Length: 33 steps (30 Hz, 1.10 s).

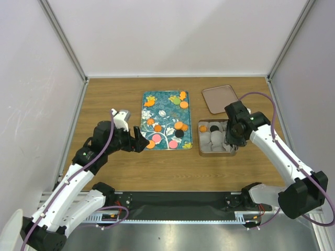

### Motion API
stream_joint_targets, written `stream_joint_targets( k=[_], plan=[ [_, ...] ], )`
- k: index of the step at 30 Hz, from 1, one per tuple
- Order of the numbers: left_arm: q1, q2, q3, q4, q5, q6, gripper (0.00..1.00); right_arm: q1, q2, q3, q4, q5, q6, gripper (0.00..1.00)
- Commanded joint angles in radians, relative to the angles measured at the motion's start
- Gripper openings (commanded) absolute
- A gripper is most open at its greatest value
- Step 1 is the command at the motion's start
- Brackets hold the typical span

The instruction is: Pack the cookies

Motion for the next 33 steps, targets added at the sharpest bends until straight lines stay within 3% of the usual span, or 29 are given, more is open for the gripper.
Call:
stream_joint_targets(
  k=[1,33],
  plan=[
    [-0.012,0.001,0.003,0.026,-0.001,0.006,0.85,-0.015,-0.008,0.002,0.058,-0.010,-0.025,0.41],
    [-0.029,0.014,-0.001,0.026,-0.001,0.006,0.85,-0.033,0.051,-0.029,0.136,0.010,-0.041,0.47]
  ],
)
